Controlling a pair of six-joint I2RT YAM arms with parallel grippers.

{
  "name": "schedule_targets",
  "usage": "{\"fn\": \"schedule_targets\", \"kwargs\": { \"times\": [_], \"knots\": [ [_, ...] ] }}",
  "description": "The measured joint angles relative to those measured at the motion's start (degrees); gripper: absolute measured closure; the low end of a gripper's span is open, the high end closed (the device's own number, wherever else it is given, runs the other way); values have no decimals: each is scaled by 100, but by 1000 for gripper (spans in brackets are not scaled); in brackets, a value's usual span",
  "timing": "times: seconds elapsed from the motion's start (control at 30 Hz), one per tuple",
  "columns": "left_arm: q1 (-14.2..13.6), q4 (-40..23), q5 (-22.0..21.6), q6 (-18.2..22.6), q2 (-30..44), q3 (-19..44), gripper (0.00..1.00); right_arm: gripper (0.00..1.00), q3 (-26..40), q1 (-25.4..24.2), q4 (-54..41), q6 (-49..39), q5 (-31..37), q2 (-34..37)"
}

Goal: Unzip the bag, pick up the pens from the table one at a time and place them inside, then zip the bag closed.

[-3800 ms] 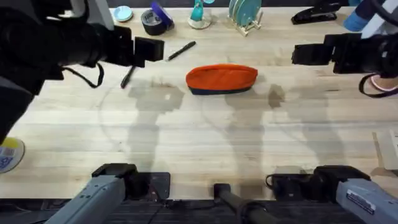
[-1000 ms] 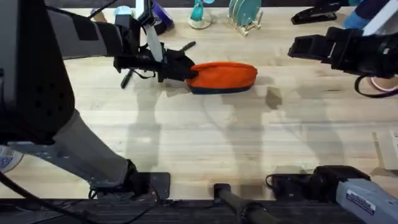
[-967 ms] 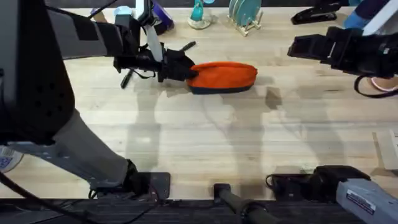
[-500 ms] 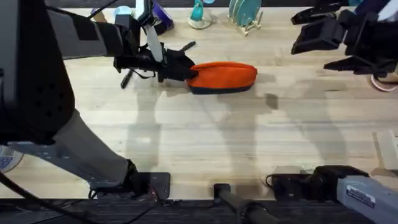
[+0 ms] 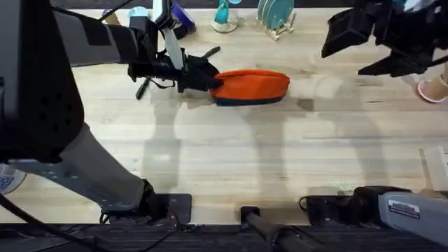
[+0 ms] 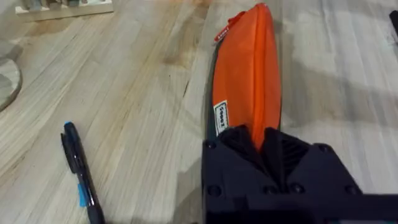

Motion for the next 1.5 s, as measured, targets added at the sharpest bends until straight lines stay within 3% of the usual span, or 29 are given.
{"fn": "schedule_targets", "kwargs": {
  "times": [0.83, 1.2, 1.5],
  "knots": [
    [0, 0, -8, 0, 0, 0, 956, 6, 11, -41, 446, -163, -47, 507],
    [0, 0, -28, 0, 0, 0, 956, 6, 24, -686, 477, -597, -1010, 1156],
    [0, 0, -30, 0, 0, 0, 956, 6, 24, -891, 573, -1167, -1790, 1829]
  ]
}}
